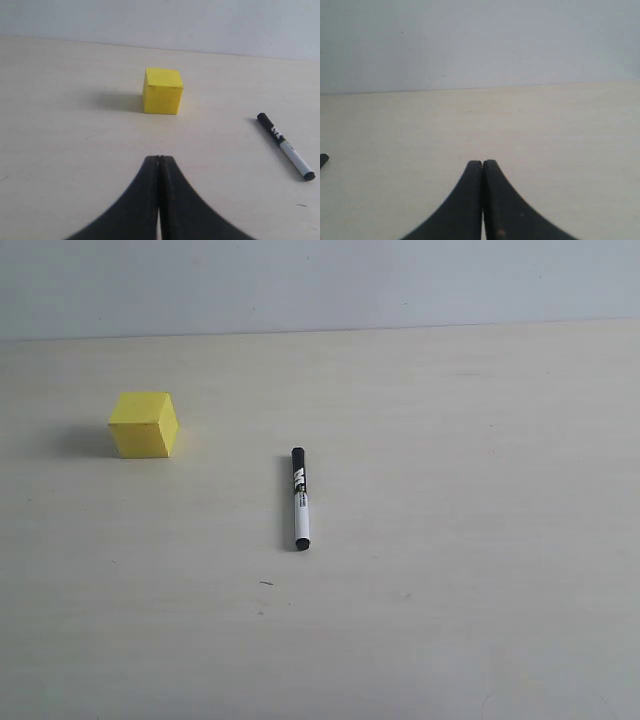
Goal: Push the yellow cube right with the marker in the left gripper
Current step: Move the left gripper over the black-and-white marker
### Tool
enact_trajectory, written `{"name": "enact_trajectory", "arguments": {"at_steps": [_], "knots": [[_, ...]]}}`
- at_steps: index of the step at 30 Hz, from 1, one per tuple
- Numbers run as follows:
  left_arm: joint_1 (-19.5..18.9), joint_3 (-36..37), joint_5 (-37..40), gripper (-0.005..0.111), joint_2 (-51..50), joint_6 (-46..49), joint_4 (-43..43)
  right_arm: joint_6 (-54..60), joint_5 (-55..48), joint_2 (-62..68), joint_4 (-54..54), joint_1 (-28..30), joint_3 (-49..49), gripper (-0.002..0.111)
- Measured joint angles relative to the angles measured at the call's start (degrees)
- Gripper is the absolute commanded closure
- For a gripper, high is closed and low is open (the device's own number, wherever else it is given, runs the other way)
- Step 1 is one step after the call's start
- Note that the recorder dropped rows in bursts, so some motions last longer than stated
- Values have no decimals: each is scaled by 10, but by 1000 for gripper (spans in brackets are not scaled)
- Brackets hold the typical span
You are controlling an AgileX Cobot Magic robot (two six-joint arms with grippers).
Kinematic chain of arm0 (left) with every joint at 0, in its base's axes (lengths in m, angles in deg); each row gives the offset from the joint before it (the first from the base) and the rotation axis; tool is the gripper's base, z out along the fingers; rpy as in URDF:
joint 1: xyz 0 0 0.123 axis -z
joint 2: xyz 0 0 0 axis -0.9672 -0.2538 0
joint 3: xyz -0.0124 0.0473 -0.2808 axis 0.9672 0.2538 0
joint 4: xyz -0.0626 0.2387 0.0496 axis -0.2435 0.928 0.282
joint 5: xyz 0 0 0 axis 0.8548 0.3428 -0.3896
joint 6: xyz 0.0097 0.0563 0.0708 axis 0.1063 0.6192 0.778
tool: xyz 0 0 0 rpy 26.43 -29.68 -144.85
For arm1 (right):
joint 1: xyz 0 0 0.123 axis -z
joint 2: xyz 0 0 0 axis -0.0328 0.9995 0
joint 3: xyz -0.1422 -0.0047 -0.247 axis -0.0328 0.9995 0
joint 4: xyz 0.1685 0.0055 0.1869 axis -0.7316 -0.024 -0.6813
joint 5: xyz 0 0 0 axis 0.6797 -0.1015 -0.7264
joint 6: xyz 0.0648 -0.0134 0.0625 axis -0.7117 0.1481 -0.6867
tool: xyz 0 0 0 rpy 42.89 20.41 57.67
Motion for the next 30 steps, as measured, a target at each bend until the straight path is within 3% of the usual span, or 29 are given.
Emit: {"name": "enact_trajectory", "arguments": {"at_steps": [19,21,24,30], "knots": [[0,0,0,107,0,0,0,0,0,0,0,0,0,108],[0,0,-5,107,0,40,24,0,0,0,0,0,0,108],[0,0,-46,107,0,74,35,0,0,0,0,0,0,108],[0,0,-242,107,0,-74,-71,0,0,0,0,0,0,108]]}}
